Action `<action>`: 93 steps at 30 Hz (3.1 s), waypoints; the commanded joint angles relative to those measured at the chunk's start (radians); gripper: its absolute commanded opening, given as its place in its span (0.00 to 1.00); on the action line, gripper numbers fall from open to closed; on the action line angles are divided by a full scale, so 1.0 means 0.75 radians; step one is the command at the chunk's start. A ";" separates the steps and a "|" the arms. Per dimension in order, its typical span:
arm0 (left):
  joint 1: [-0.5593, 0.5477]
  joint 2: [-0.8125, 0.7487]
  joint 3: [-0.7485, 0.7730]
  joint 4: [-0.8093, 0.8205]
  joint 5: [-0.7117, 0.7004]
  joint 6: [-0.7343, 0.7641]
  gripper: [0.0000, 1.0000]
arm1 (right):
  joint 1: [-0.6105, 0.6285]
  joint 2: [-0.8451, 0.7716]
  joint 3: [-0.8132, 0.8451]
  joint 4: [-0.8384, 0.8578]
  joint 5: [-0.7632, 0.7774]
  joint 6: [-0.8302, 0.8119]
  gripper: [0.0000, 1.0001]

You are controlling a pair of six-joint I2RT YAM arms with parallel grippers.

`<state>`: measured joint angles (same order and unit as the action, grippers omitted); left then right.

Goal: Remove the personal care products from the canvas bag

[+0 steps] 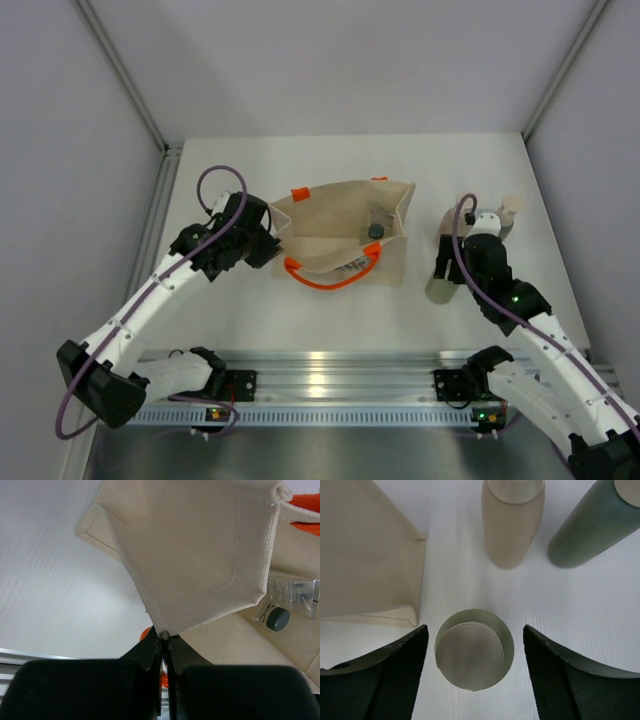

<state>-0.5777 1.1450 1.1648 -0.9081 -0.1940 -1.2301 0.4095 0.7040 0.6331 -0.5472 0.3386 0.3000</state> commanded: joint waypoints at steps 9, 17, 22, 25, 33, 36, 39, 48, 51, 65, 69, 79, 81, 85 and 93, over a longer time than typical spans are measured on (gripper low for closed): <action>-0.027 0.018 -0.017 0.035 0.081 0.022 0.00 | 0.018 0.286 0.743 -0.092 -0.492 -0.085 0.60; -0.029 0.052 -0.042 0.076 0.134 -0.004 0.00 | 0.251 0.648 1.076 -0.278 -0.693 -0.093 0.40; -0.031 0.054 -0.068 0.074 0.130 -0.029 0.00 | 0.419 0.830 1.173 -0.387 -0.679 -0.104 0.40; -0.029 0.042 -0.070 0.074 0.107 -0.029 0.00 | 0.423 0.849 1.075 -0.401 -0.597 -0.085 0.40; -0.031 0.046 -0.054 0.072 0.081 -0.021 0.00 | 0.423 0.828 1.023 -0.483 -0.486 -0.162 0.45; -0.029 0.048 -0.052 0.072 0.073 -0.021 0.00 | 0.421 0.837 0.999 -0.491 -0.458 -0.220 0.47; -0.029 0.054 -0.052 0.072 0.073 -0.017 0.00 | 0.415 0.886 1.019 -0.489 -0.382 -0.253 0.47; -0.029 0.038 -0.050 0.072 0.068 -0.019 0.00 | 0.411 1.074 1.297 -0.508 -0.096 -0.055 0.80; -0.029 0.030 -0.050 0.072 0.068 -0.019 0.00 | 0.413 1.115 1.344 -0.538 -0.102 0.054 0.87; -0.029 0.046 0.034 0.074 0.072 -0.013 0.00 | 0.466 1.299 1.529 -0.866 0.089 0.281 0.89; -0.031 0.048 0.034 0.074 0.079 -0.008 0.00 | 0.468 1.315 1.522 -0.874 0.119 0.306 0.89; -0.031 0.052 0.032 0.074 0.072 0.008 0.00 | 0.477 1.372 1.676 -0.845 0.164 0.144 0.84; -0.031 0.054 0.032 0.076 0.075 0.010 0.00 | 0.479 1.381 1.729 -0.841 0.178 0.060 0.81; -0.029 0.058 0.030 0.076 0.085 0.014 0.00 | 0.466 1.399 1.725 -0.766 0.173 -0.193 0.77; -0.031 0.052 0.028 0.072 0.087 0.018 0.00 | 0.377 1.409 1.684 -0.604 0.001 -0.527 0.67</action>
<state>-0.5964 1.1873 1.1576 -0.8753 -0.1455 -1.2270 0.7338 1.7481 1.8782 -1.0859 0.3965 0.0349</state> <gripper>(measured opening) 0.042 0.701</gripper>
